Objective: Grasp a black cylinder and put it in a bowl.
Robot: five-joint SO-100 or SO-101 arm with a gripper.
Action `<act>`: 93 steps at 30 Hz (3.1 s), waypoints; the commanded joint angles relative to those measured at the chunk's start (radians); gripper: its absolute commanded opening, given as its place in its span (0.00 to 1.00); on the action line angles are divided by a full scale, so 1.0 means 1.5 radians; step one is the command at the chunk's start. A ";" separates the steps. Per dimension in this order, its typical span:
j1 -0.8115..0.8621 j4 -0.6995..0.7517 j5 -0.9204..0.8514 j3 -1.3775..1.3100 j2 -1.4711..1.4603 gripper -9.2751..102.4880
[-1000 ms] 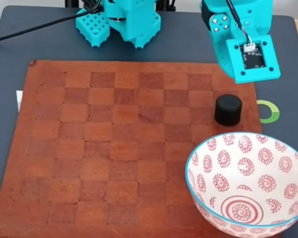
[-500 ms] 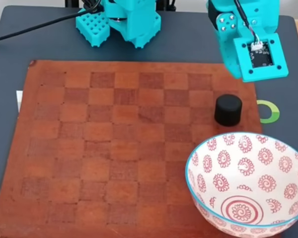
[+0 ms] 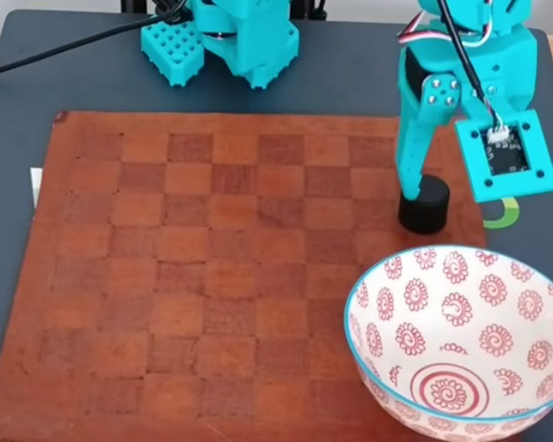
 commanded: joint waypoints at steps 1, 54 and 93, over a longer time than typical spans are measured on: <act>-0.010 -0.004 -0.003 -0.006 0.004 0.35; -0.012 0.040 -0.003 0.003 -0.055 0.22; 0.107 0.263 -0.019 -0.319 0.040 0.21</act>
